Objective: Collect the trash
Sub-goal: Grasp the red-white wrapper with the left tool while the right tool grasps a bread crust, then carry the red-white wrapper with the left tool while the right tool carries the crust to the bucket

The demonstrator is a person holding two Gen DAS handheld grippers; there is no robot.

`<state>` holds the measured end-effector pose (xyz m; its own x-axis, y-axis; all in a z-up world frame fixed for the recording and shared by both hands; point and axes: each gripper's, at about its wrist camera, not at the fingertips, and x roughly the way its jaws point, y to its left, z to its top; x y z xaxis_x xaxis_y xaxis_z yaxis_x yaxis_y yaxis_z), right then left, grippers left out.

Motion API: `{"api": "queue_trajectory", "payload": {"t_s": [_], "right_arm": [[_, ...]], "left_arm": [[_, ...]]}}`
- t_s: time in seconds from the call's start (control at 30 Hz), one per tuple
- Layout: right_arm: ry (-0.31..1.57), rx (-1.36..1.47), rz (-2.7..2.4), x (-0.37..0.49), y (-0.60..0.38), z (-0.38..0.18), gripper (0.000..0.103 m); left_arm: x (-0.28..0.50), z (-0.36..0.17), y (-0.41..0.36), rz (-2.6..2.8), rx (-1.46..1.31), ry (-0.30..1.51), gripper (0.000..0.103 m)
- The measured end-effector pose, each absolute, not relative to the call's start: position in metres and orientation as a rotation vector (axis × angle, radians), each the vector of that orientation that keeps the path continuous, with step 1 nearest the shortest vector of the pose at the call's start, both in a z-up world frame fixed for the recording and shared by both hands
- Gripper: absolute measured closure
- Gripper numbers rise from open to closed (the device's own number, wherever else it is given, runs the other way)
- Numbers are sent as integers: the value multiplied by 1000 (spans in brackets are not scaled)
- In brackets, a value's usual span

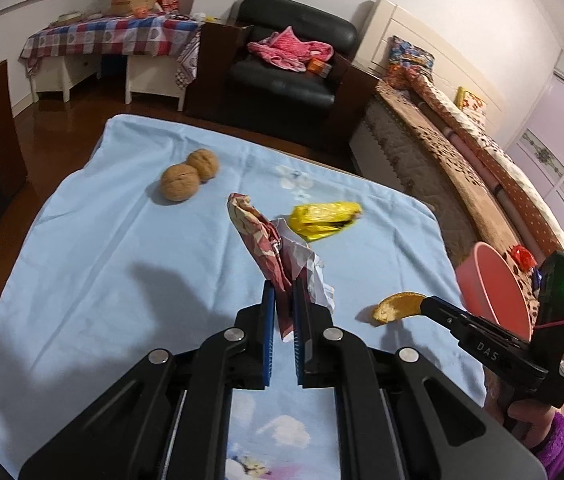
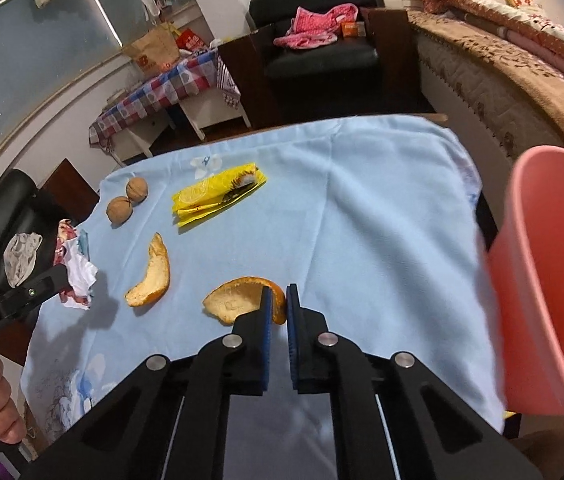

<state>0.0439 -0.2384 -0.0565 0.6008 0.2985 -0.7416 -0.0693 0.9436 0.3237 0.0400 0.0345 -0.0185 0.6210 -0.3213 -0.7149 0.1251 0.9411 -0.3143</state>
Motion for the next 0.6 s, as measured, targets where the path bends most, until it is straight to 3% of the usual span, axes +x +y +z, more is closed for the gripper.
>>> {"api": "queue_trajectory", "payload": {"t_s": [0.6], "right_arm": [[680,370,23,-24,-338,4,98]], "left_arm": [[35,11,-71,-482,-125,832,95]]}}
